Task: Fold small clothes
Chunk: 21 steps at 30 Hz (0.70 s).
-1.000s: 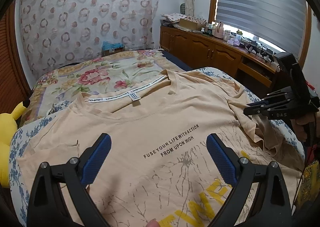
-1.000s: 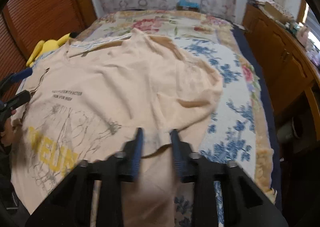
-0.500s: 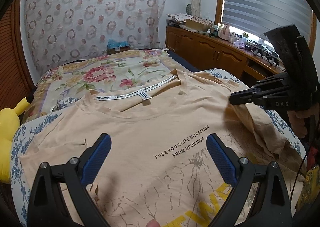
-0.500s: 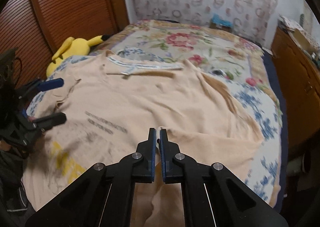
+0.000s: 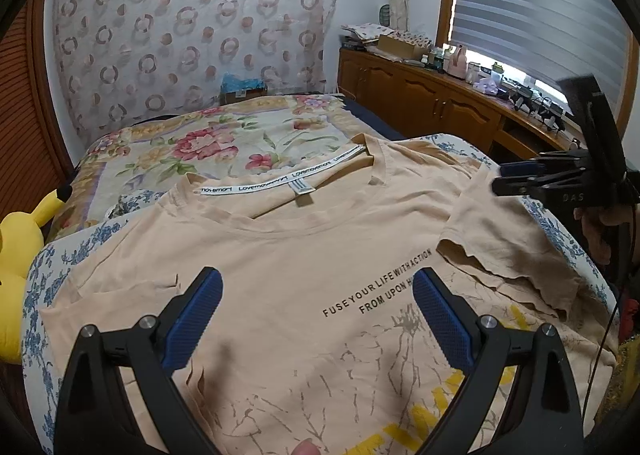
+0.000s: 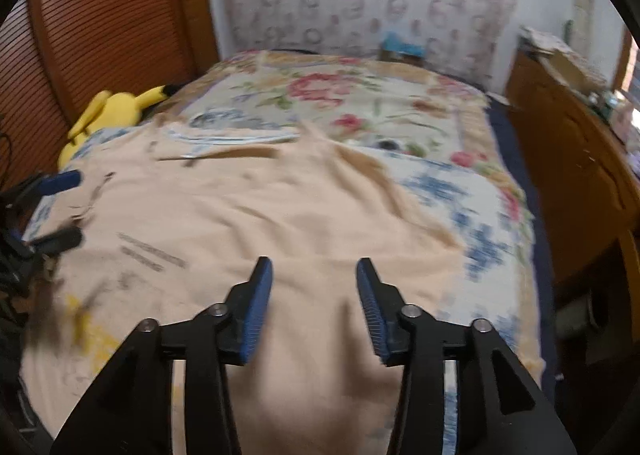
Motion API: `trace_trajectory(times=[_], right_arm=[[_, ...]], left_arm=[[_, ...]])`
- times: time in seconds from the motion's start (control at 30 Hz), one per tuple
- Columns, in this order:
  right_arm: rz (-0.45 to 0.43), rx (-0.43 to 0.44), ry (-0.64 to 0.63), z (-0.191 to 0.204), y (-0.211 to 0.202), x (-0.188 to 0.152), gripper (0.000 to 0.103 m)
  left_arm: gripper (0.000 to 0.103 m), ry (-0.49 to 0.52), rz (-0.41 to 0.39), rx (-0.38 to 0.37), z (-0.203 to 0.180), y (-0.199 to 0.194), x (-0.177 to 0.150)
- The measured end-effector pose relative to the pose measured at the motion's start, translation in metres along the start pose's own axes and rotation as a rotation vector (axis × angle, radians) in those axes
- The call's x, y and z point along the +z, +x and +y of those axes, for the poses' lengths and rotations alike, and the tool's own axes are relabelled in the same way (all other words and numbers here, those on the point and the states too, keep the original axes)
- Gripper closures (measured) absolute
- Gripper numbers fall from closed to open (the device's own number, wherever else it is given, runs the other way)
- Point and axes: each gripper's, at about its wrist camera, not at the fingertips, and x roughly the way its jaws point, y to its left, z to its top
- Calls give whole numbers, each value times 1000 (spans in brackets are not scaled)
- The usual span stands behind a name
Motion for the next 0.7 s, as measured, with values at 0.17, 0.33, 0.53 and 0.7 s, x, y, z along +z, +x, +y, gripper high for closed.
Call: trace_trajectory(times=[0.17,0.33,0.53,0.7], right_arm=[[26,-59,61,-42,4,-18,53],[62,-72,63,-59,27,-14,52],[37,-39,42,-64,42,-6,44],[-11,-26,26,-58,41,-12,39]], left_arm=[[6,4,-2,12,0,2,0],[6,-46,11,30,13,1,4],[6,-135,24,124,64,-21,1],[6,-225,45,223,116,-40,-16]])
